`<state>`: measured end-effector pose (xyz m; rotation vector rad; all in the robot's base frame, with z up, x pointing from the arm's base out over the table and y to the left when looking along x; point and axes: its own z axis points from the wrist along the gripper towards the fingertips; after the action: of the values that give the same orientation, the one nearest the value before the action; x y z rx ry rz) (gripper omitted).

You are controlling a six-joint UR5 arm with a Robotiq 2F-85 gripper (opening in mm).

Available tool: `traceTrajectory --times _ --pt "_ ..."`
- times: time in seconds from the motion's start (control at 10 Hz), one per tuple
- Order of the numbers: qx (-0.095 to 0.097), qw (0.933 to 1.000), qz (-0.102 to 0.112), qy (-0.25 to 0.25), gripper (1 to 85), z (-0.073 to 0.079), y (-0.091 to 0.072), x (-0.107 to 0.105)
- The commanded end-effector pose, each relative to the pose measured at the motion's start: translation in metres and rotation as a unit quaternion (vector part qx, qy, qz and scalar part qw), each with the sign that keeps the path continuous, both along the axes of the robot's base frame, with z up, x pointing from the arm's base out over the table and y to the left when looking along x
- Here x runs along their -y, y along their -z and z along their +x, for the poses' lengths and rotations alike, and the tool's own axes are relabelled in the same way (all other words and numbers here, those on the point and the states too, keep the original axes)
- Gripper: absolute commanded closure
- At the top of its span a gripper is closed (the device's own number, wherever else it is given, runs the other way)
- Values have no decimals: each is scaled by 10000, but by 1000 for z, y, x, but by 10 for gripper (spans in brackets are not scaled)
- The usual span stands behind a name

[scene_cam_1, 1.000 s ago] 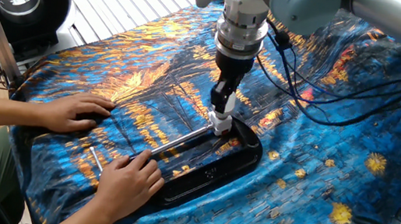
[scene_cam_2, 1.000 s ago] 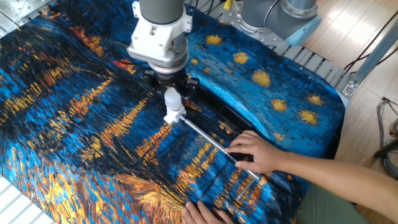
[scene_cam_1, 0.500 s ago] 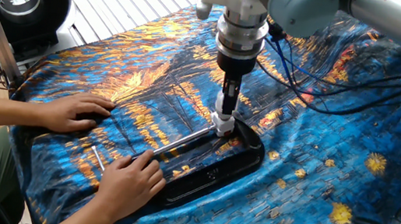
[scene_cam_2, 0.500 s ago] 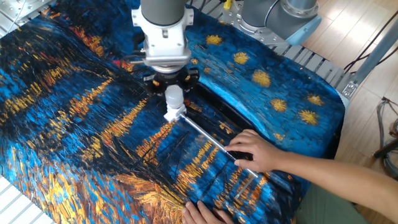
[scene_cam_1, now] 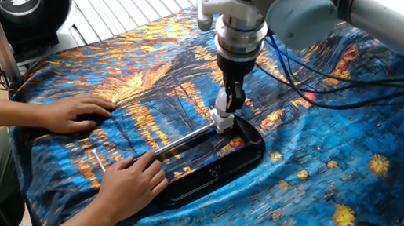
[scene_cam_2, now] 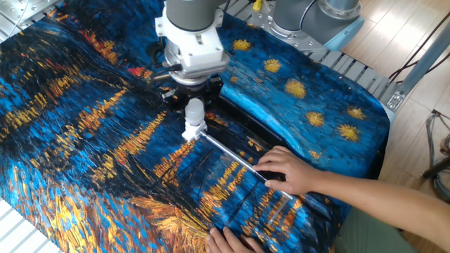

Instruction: Take out the light bulb by rotating it

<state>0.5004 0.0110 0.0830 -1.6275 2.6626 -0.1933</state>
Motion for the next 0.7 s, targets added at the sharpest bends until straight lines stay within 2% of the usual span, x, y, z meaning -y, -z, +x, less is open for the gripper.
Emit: traceTrajectory --times 0.0,0.2,0.4,0.5,0.6 --pt "-79 9988 39 -475 267 -1 -1 3" --pt "-126 9985 -18 -532 153 -2 0 12" --pt "-165 9987 12 -474 110 -5 0 13" --pt "-210 9989 -60 -423 93 -6 -1 20" --pt "-296 9996 39 7 93 -14 -2 21"
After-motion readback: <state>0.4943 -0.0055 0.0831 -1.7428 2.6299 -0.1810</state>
